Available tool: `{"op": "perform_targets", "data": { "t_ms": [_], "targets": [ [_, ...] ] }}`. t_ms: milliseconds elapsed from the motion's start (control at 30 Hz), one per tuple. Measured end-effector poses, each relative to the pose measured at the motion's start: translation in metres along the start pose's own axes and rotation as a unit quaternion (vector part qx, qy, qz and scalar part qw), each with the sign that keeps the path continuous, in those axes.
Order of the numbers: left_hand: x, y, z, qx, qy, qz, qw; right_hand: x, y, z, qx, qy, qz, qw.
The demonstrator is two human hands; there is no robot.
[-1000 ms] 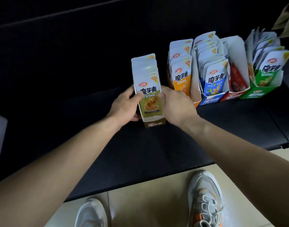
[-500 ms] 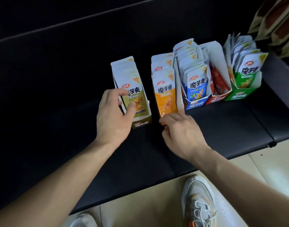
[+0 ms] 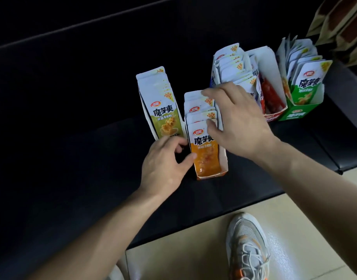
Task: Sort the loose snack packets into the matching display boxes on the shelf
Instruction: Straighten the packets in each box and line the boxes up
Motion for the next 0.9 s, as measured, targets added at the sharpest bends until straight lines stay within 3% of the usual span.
{"op": "perform_targets", "data": {
  "t_ms": [167, 333, 600, 767, 900],
  "targets": [
    [0.0, 0.002, 0.0, -0.006, 0.004, 0.004, 1.0, 0.004, 0.035, 0.004, 0.094, -0.031, 0.069, 0.993],
    [0.0, 0.004, 0.0, -0.002, 0.006, 0.005, 1.0, 0.006, 0.041, 0.004, 0.108, -0.04, 0.155, 0.981],
    [0.0, 0.003, 0.0, -0.006, 0.012, 0.008, 1.0, 0.021, 0.041, 0.01, 0.144, -0.075, 0.181, 0.97],
    [-0.002, 0.003, 0.001, -0.009, 0.015, 0.015, 1.0, 0.025, 0.025, 0.004, 0.059, -0.088, 0.192, 0.976],
    [-0.002, 0.002, 0.0, -0.008, 0.014, 0.02, 1.0, 0.022, 0.035, -0.007, 0.081, -0.08, 0.201, 0.973]
  ]
}}
Point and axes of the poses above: each hand's wrist, its own z-axis away from the middle knuckle, its own y-axis out of the palm, x = y × z, the point moved 10 cm from there along -z, towards the middle knuckle, and after that the axes turned 6 degrees about -y, right-handed, at the moved point
